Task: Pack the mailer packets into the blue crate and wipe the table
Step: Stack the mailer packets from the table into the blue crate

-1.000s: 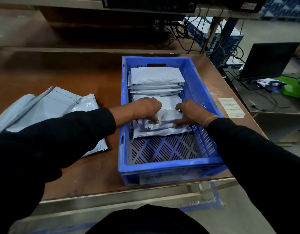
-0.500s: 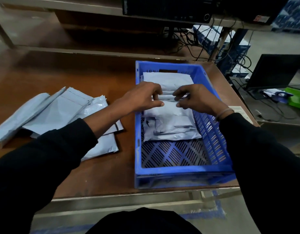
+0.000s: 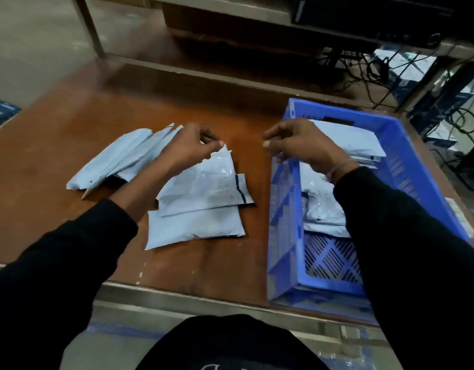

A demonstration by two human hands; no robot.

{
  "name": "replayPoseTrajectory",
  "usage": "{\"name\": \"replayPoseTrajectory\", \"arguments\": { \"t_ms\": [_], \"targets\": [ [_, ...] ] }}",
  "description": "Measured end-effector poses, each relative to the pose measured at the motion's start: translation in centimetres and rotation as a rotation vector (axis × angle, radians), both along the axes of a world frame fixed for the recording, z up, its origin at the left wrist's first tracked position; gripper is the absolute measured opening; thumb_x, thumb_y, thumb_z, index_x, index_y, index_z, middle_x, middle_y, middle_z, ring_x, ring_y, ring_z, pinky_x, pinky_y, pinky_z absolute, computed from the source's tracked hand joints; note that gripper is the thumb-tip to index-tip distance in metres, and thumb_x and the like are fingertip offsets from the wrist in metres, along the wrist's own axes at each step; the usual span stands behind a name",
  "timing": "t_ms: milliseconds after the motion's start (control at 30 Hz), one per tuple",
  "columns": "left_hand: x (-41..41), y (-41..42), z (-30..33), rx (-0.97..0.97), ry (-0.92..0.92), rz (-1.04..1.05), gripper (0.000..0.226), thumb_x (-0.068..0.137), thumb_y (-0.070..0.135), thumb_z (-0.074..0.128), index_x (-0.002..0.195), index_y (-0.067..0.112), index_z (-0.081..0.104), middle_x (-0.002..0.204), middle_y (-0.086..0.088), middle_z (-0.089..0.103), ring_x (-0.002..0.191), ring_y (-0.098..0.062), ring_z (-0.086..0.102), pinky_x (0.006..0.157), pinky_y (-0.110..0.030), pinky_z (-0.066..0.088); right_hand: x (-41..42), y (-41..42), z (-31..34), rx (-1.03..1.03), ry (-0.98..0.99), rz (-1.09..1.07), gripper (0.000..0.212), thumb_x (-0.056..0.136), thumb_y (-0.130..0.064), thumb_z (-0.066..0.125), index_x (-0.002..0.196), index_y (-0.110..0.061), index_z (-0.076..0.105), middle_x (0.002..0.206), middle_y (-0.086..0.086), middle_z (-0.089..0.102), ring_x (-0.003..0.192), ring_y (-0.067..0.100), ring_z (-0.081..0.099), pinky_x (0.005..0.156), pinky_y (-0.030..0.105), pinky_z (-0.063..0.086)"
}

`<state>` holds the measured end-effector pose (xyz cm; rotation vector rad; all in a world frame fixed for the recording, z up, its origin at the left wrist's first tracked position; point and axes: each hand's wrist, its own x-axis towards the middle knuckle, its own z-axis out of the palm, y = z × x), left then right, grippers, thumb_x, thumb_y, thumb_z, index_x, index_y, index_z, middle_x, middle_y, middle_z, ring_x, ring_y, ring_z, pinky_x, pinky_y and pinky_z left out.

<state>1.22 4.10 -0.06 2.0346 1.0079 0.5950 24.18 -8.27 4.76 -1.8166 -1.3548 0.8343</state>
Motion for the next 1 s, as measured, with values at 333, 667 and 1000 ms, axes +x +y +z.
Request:
{"name": "replayPoseTrajectory", "arguments": {
  "t_ms": [333, 667, 1000],
  "targets": [
    [-5.5, 1.5, -4.6, -0.12, 0.135, 0.011, 0.028, 0.095, 0.024, 0.07, 0.119, 0.01, 0.067, 0.1, -0.006, 0.073, 0.081, -0.016, 0.073, 0.053, -0.018, 0.051, -7.3, 9.1, -7.4, -0.659, -0.376, 0.098, 0.048, 0.092, -0.024, 0.071, 0.133, -0.004, 0.058, 0.134, 0.013, 0.06, 0.113, 0.03, 0.06, 0.093, 0.037, 0.052],
    [-6.3, 2.5, -5.5, -0.126, 0.113, -0.022, 0.029, 0.091, 0.028, 0.074, 0.118, 0.018, 0.067, 0.099, 0.004, 0.072, 0.077, -0.015, 0.075, 0.076, -0.043, 0.064, -7.7, 11.4, -10.4, -0.472, -0.044, -0.22, 0.049, 0.092, -0.01, 0.067, 0.139, -0.005, 0.054, 0.139, 0.015, 0.057, 0.126, 0.032, 0.057, 0.076, 0.029, 0.049],
    [-2.6, 5.3, -3.9, 0.082, 0.144, -0.081, 0.064, 0.085, 0.03, 0.081, 0.141, 0.017, 0.053, 0.142, -0.006, 0.057, 0.127, -0.024, 0.057, 0.105, -0.041, 0.052, -3.9, 12.2, -4.0, -0.328, -0.202, -0.18, 0.023, 0.083, -0.005, 0.075, 0.103, -0.013, 0.065, 0.102, 0.007, 0.062, 0.09, 0.022, 0.057, 0.062, 0.027, 0.046]
  ]
}}
